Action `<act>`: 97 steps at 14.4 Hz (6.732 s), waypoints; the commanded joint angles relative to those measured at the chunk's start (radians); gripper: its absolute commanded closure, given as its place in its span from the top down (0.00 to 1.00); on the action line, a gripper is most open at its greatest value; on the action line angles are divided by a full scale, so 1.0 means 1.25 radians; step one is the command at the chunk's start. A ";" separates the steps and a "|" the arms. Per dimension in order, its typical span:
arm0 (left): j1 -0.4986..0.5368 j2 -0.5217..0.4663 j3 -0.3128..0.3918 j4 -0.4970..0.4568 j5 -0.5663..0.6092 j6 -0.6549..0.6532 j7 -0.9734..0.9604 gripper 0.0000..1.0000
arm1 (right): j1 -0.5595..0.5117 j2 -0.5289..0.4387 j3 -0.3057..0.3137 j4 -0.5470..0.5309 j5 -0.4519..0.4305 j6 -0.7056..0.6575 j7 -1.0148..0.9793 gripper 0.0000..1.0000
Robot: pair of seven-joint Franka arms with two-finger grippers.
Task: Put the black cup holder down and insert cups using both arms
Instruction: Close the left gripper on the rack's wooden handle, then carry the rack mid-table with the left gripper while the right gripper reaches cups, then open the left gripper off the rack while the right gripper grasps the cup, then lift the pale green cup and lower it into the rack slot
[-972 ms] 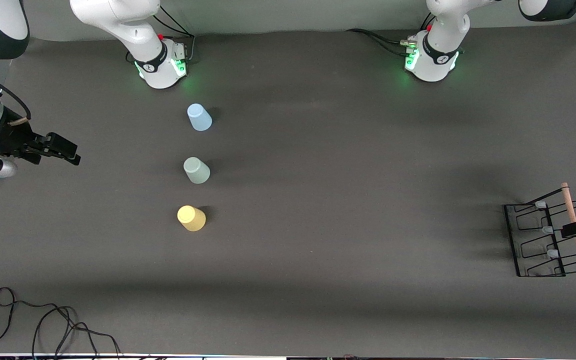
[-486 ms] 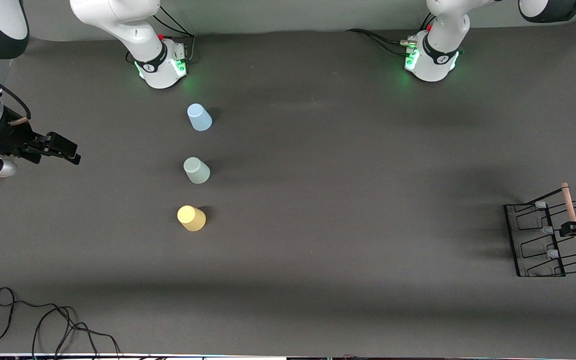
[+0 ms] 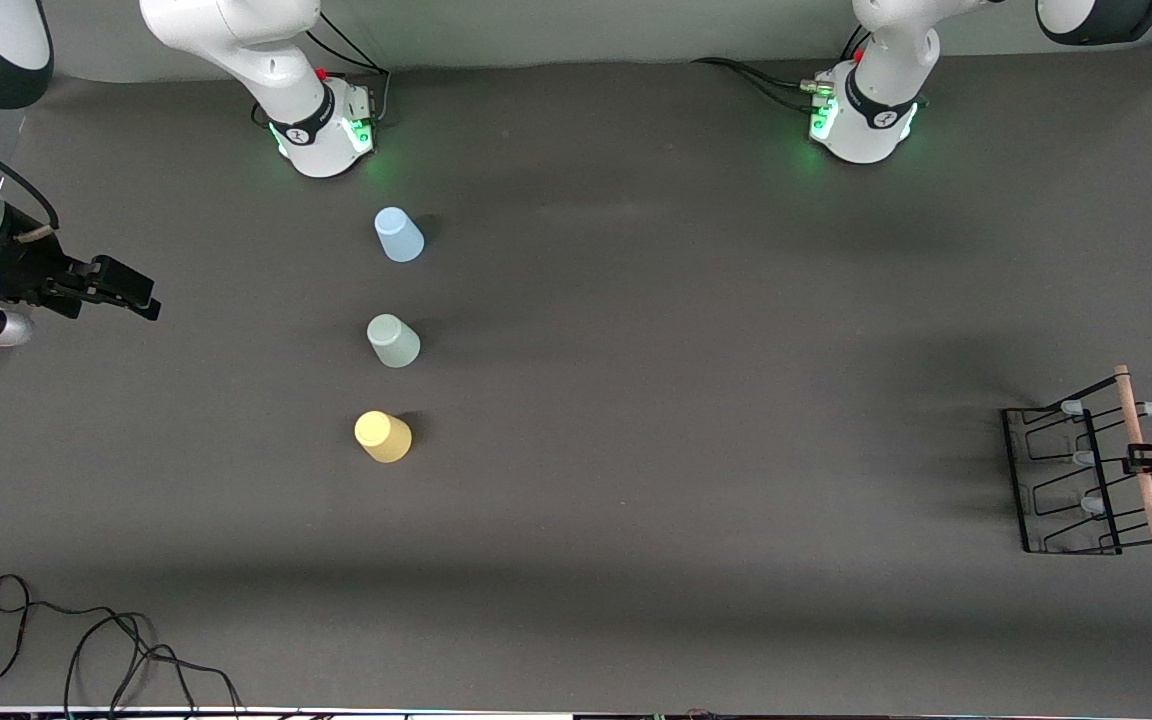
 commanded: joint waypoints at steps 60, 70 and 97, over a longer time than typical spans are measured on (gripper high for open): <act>-0.436 -0.315 0.001 -0.179 -0.080 -0.115 -0.446 1.00 | 0.291 0.199 0.005 -0.636 0.142 0.810 0.363 0.76; -0.204 -0.450 0.002 -0.252 -0.052 -0.159 -0.111 1.00 | 0.293 0.099 0.008 -0.495 0.145 0.574 0.454 0.00; -0.198 -0.491 -0.002 -0.250 -0.035 -0.138 -0.053 1.00 | 0.593 0.304 0.005 -0.185 0.194 0.558 0.880 0.39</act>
